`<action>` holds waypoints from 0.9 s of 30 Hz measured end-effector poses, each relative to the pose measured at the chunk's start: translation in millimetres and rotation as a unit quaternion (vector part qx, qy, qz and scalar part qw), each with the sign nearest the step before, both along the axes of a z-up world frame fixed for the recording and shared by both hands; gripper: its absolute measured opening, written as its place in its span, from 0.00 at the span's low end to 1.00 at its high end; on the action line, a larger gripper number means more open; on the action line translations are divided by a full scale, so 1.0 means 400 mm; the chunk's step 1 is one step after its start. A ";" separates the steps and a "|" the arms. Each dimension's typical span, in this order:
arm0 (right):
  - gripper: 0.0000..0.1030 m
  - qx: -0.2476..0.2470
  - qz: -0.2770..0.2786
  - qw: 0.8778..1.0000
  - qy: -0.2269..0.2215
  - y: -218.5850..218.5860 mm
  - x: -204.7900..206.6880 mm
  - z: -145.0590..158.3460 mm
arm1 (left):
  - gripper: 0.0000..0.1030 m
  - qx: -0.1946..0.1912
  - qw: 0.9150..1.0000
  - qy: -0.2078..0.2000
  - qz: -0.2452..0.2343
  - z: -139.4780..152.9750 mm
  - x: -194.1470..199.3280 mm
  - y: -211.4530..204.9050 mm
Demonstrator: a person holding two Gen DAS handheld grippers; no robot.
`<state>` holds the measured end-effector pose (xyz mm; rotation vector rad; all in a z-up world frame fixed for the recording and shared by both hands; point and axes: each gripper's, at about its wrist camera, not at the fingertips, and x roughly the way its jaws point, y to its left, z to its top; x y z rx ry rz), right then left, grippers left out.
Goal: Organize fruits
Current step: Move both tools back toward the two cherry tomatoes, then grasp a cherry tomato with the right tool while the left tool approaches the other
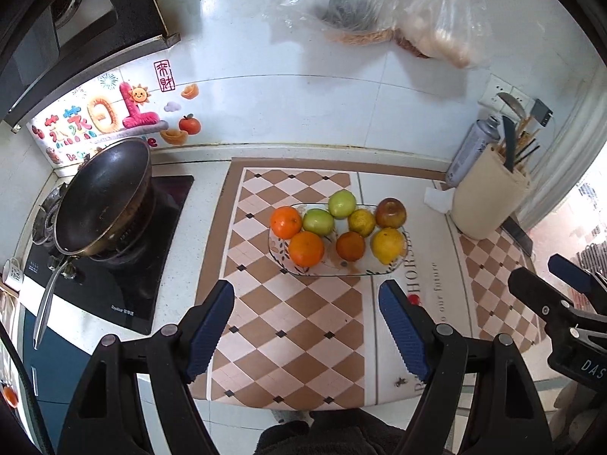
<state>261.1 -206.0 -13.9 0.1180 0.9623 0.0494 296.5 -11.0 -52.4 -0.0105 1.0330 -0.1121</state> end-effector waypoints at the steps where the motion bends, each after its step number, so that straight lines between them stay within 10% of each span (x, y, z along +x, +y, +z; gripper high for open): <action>1: 0.93 -0.003 -0.002 1.000 -0.002 0.000 -0.006 0.004 | 0.75 0.000 1.000 -0.001 -0.001 0.005 -0.006 -0.002; 16: 0.93 0.044 -0.011 0.999 0.016 -0.040 0.003 -0.035 | 0.76 -0.008 1.000 -0.004 -0.002 0.013 -0.021 -0.021; 19: 0.93 0.058 -0.023 0.997 0.038 -0.072 0.019 -0.090 | 0.96 -0.001 1.000 0.001 -0.002 -0.011 -0.001 -0.032; 27: 0.77 0.067 -0.060 0.986 0.143 -0.182 0.056 -0.376 | 0.96 0.065 0.996 0.047 -0.026 -0.173 0.072 -0.129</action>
